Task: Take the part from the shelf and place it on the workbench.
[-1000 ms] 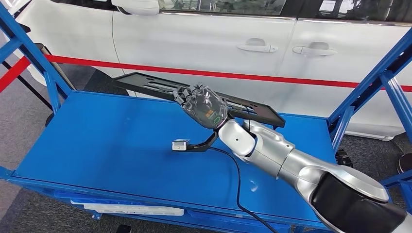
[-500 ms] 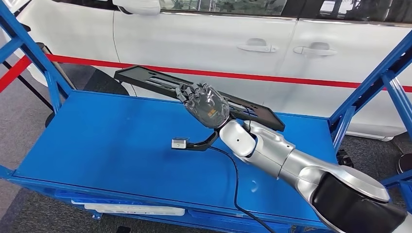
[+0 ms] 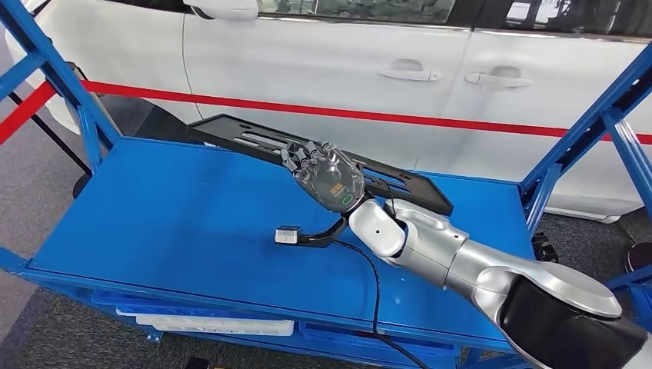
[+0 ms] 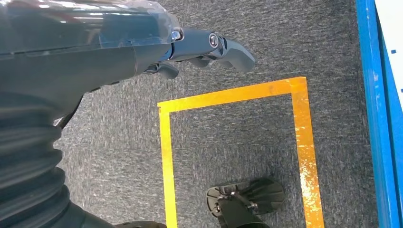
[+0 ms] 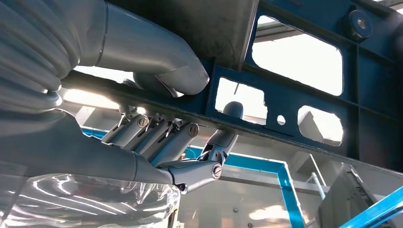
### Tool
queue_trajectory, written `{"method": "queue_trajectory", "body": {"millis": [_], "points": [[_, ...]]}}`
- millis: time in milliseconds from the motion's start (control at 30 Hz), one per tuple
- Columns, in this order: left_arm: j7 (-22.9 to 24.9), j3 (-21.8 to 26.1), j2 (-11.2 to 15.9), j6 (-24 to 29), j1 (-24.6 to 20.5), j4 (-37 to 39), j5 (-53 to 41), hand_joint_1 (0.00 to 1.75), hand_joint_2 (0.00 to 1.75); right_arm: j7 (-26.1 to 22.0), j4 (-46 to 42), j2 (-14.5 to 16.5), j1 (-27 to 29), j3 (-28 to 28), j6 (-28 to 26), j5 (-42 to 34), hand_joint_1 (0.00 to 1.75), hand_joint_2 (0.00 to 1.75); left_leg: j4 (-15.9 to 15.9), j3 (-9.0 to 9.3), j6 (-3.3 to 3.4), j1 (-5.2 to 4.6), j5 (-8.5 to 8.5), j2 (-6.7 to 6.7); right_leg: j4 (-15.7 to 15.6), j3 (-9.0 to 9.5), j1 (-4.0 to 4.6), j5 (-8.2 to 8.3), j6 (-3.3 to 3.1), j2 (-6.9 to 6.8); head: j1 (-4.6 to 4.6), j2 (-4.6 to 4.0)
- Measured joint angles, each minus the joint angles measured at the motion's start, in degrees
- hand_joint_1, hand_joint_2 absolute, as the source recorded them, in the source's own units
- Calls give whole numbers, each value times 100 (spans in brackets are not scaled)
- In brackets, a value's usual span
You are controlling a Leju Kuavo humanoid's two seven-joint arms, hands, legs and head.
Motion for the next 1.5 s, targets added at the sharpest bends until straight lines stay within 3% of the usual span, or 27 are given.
{"method": "queue_trajectory", "body": {"millis": [100,167,267,333,367,400,500,567,633,667,733,800,833,867,900,933,967,1033,1100,1167,1200,1300,1333,1367,1400,1467,1500], "points": [[-7,0,-1,-11,-3,0,11,0,175,-131,-14,-14,9,-7,2,0,175,175,-1,-32,-107,-7,68,6,-38,-55,33,69,-83,19,-1,0],[-12,0,2,-14,-2,0,13,0,175,-215,-18,-22,18,-27,-12,0,175,175,72,-90,-184,4,-17,-15,-79,-107,6,147,-174,19,-1,0],[-15,0,5,-14,-2,0,14,0,175,-264,-26,-24,24,-57,-21,0,175,175,886,-374,-266,36,-688,-76,-111,-251,-20,295,-274,17,-1,0],[-15,0,5,-15,-2,0,15,0,175,-323,-26,-25,55,-83,-21,0,175,175,1522,-509,-310,65,-1004,-82,-107,-375,-20,391,-271,29,-1,0],[-15,0,5,-15,-3,0,15,0,175,-347,-26,-25,78,-100,-21,0,175,175,1600,-456,-326,79,-998,-82,-102,-439,-24,440,-258,36,-2,0],[-16,0,5,-15,-4,0,15,0,175,-348,-28,-26,97,-116,-19,0,175,175,1467,-301,-337,93,-893,-82,-96,-500,-30,487,-239,44,-2,0],[-28,-2,8,-15,-20,0,15,0,175,-209,-83,-40,92,-129,-5,0,175,175,354,486,-322,117,-608,-116,-70,-643,-42,616,-147,69,-1,0],[-37,-4,8,-15,-24,0,15,0,175,-102,-146,-60,61,-123,12,0,175,175,-38,705,-257,91,-610,-159,-86,-677,-37,712,-68,77,1,0],[-40,-4,9,-16,-18,0,17,0,175,-71,-194,-95,45,-112,40,0,175,175,-75,653,-159,74,-525,-162,-129,-689,-43,799,15,85,2,0],[-41,-4,9,-17,-19,0,21,0,175,-80,-210,-122,45,-109,51,0,175,175,-94,616,-106,77,-469,-150,-113,-714,-49,759,46,86,2,0],[-40,-4,9,-17,-25,0,27,0,175,-118,-229,-179,50,-113,68,0,175,175,-133,497,2,90,-318,-119,247,-850,-55,327,78,81,3,0],[-36,-5,9,-19,-26,0,30,0,175,-142,-247,-208,58,-120,74,0,175,175,-132,329,52,62,-186,-105,994,-1046,-42,-263,86,75,3,0],[-33,-5,9,-21,-23,0,28,0,175,-145,-252,-220,68,-122,74,0,175,175,-126,241,62,43,-125,-101,1341,-1101,-34,-402,87,75,3,0],[-30,-6,8,-22,-20,0,25,0,175,-146,-257,-229,80,-123,74,0,175,175,-119,155,69,23,-66,-97,1549,-1087,-26,-403,77,75,3,0],[-28,-7,8,-23,-18,0,20,0,175,-146,-260,-235,91,-124,73,0,175,175,-108,69,74,1,-7,-95,1569,-978,-11,-291,52,75,3,0],[-26,-7,8,-24,-18,0,15,0,175,-146,-261,-241,99,-128,73,0,175,175,-97,-10,75,-20,47,-95,1379,-764,10,-135,7,75,3,0],[-25,-8,4,-24,-19,0,12,0,175,-146,-266,-243,102,-136,72,0,175,175,-83,-73,72,-33,96,-96,1017,-456,44,-36,-61,73,3,0],[-24,-10,-10,-24,-20,0,10,0,175,-144,-283,-246,96,-172,71,0,175,175,-61,-152,45,-58,182,-95,183,148,117,-78,-180,54,2,0],[-24,-13,-20,-28,-24,0,3,0,175,-152,-304,-248,91,-209,73,0,175,175,-82,-177,-4,-51,283,-85,-216,370,168,-153,-218,39,2,0],[-22,-18,-20,-33,-24,0,-3,0,175,-191,-311,-249,122,-235,82,1,175,175,-102,-208,-62,-49,326,-85,-303,325,139,-36,-238,21,2,0],[-19,-22,-20,-38,-22,0,-1,0,175,-215,-313,-249,152,-244,89,1,175,175,-18,-256,-94,-51,207,-95,-340,285,110,36,-264,8,2,0],[-13,-36,-15,-64,-21,0,23,0,175,-311,-322,-248,318,-263,87,1,175,175,874,-508,-201,8,-599,-115,-372,71,69,260,-305,-9,2,0],[-13,-38,-12,-74,-21,0,34,0,175,-371,-324,-246,404,-280,81,1,175,175,1241,-570,-234,37,-768,-114,-363,-15,66,324,-295,-10,2,0],[-12,-38,-8,-82,-21,0,43,0,175,-434,-323,-241,496,-307,77,1,175,175,1498,-577,-267,65,-794,-113,-346,-106,57,384,-281,-11,2,0],[-12,-39,-4,-90,-21,0,46,0,175,-490,-323,-233,584,-341,74,0,175,175,1573,-498,-298,91,-688,-113,-319,-205,42,441,-258,-11,2,0],[-15,-42,2,-108,-26,0,49,0,175,-543,-323,-217,722,-407,68,0,175,175,1145,-64,-355,140,-396,-114,-229,-402,4,533,-195,-10,1,0],[-20,-44,3,-117,-33,0,49,0,175,-548,-323,-214,764,-436,64,0,175,175,734,243,-375,145,-387,-122,-174,-491,-6,568,-157,-7,1,0]]}}
